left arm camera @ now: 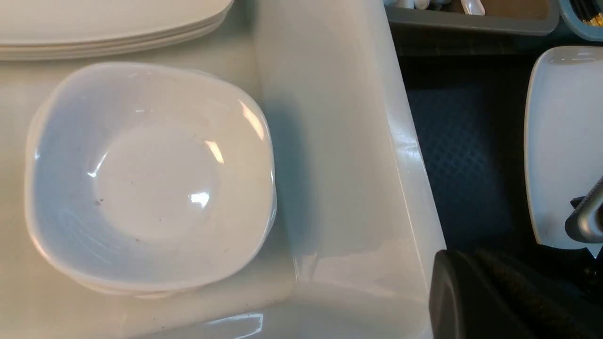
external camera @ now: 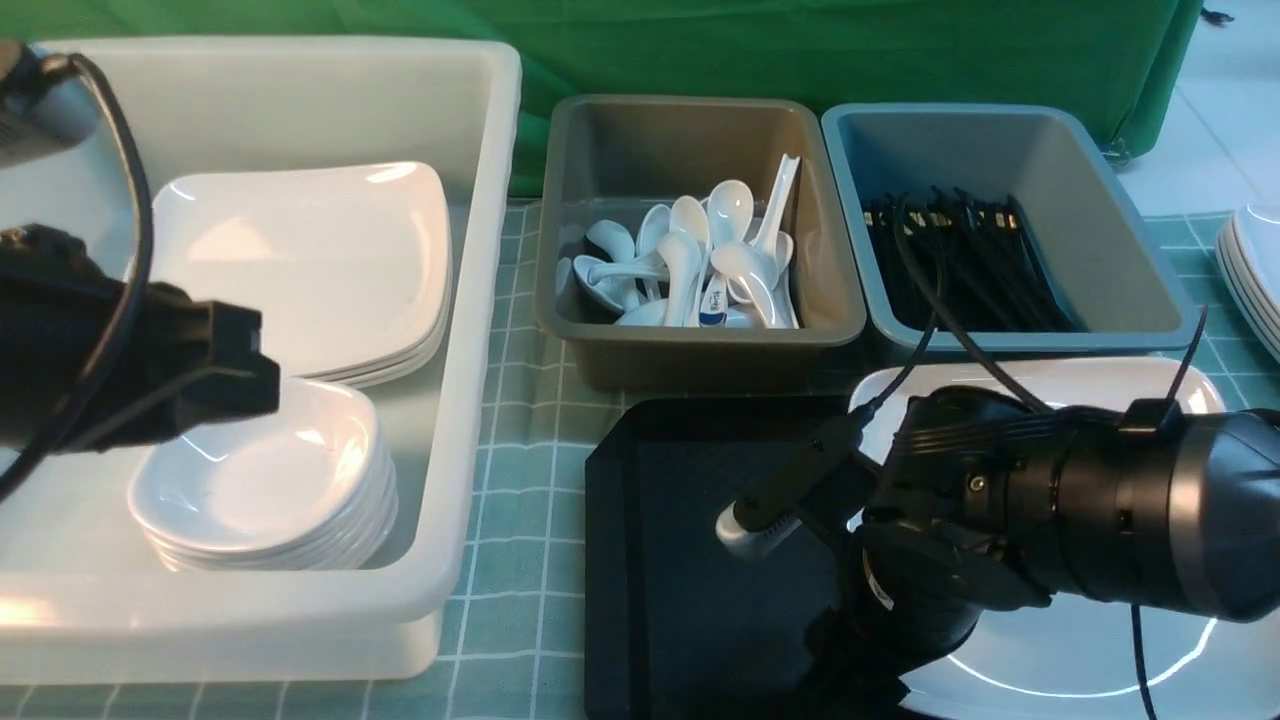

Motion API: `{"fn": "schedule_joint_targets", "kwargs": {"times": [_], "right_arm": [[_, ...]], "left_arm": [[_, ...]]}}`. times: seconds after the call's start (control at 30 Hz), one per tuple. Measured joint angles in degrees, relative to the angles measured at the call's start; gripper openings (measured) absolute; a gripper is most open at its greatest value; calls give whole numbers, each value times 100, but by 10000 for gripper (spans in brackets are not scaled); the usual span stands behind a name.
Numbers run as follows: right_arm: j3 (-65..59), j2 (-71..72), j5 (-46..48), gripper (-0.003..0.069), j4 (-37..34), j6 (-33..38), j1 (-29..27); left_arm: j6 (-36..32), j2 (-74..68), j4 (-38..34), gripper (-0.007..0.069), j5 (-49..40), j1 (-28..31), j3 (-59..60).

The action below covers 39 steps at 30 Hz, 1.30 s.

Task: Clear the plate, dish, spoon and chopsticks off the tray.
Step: Use the right arm to grab a plate from the dinner plate

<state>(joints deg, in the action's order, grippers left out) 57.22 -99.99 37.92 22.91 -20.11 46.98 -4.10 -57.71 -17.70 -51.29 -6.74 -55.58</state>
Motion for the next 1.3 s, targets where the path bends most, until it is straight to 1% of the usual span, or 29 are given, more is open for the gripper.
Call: {"fn": "schedule_joint_targets", "kwargs": {"times": [0.33, 0.73, 0.8, 0.83, 0.9, 0.93, 0.97, 1.03, 1.17, 1.3], "right_arm": [[0, 394, -1, 586, -220, -28, 0], [0, -166, -230, 583, -334, -34, 0], [0, -215, -287, 549, -322, -34, 0], [0, -230, -300, 516, -317, -34, 0], [0, -260, -311, 430, -318, -34, 0], [0, -275, -305, 342, -302, 6, 0], [24, -275, -299, 285, -216, 109, 25], [29, -275, -290, 283, -179, 185, 31], [23, -178, -159, 281, -364, 486, 72], [11, 365, -55, 249, -693, 710, 448]], "left_arm": [[-36, 0, -7, 8, 156, 0, 0], [-44, 0, -27, 8, 174, 0, 0], [-44, 0, -32, 8, 174, 0, 0], [-44, 0, -32, 8, 174, 0, 0], [-44, 0, -32, 8, 168, 0, 0], [-51, 0, -37, 8, 168, 0, 0], [-75, 0, -38, 8, 134, 0, 0], [-80, 0, -38, 8, 113, 0, 0], [-80, 4, -38, 8, 78, 0, 0], [-108, 4, -26, 8, 47, 0, 0]]}}
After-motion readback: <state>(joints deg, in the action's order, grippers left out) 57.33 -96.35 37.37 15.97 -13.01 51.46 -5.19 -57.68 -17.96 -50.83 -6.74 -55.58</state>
